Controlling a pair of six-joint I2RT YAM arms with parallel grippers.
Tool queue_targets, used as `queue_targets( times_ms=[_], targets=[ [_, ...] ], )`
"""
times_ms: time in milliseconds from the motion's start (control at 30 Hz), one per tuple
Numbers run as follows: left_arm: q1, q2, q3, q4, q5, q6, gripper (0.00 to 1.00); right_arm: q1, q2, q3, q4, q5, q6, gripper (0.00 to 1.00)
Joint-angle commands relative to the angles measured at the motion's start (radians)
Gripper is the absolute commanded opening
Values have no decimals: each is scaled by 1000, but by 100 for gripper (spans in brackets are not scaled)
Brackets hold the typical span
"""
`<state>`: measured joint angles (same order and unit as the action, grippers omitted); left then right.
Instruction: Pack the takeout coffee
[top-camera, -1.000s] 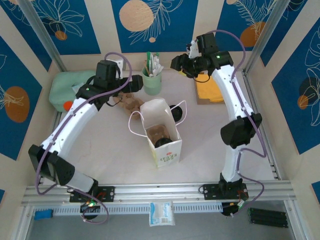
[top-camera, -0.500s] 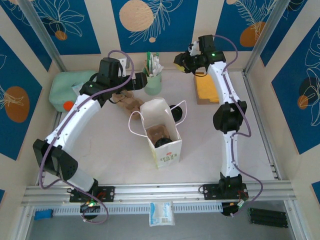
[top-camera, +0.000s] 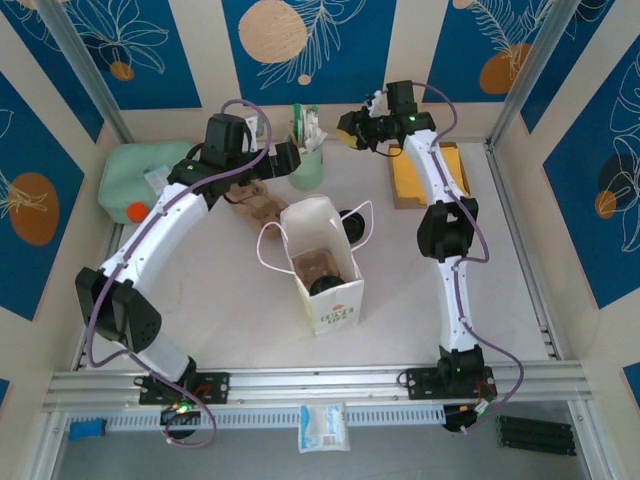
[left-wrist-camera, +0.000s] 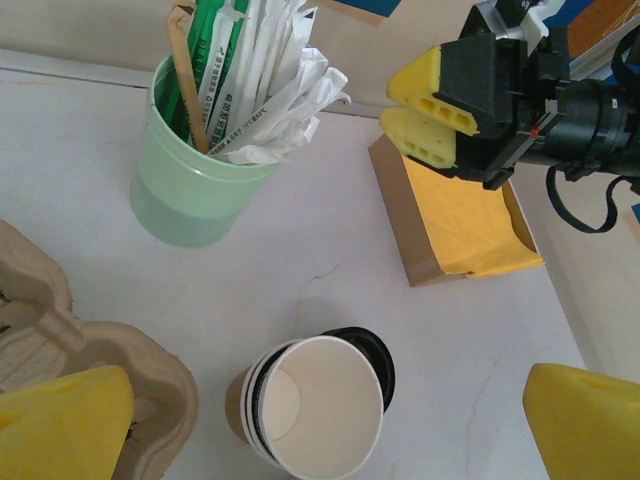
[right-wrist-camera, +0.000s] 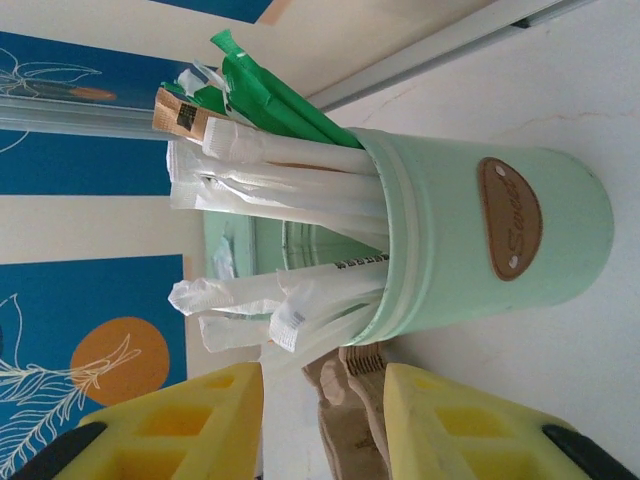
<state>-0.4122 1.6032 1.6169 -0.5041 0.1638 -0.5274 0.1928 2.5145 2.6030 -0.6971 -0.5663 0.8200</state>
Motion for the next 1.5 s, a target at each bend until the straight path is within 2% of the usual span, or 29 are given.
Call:
queue_targets(
  times_ms=[0, 567, 667, 900, 1067, 1467],
  targets=[
    [8, 12, 34, 25, 23, -23, 99, 11, 29, 41, 56, -50, 36, 38],
    [9, 20, 44, 12, 19, -16, 99, 34, 112, 75, 183, -61, 137, 36],
    [9, 21, 42, 13, 19, -14, 99, 33, 118, 76, 186, -58, 144, 33],
    [9, 27, 40, 18, 25, -12, 99, 31, 128, 75, 203, -59, 158, 20],
    [9, 27, 39, 18, 26, -8, 99, 33, 136, 78, 212, -67, 166, 1],
    [9, 25, 40, 27, 34, -9, 99, 17, 71, 75, 158, -76, 129, 0]
  ],
)
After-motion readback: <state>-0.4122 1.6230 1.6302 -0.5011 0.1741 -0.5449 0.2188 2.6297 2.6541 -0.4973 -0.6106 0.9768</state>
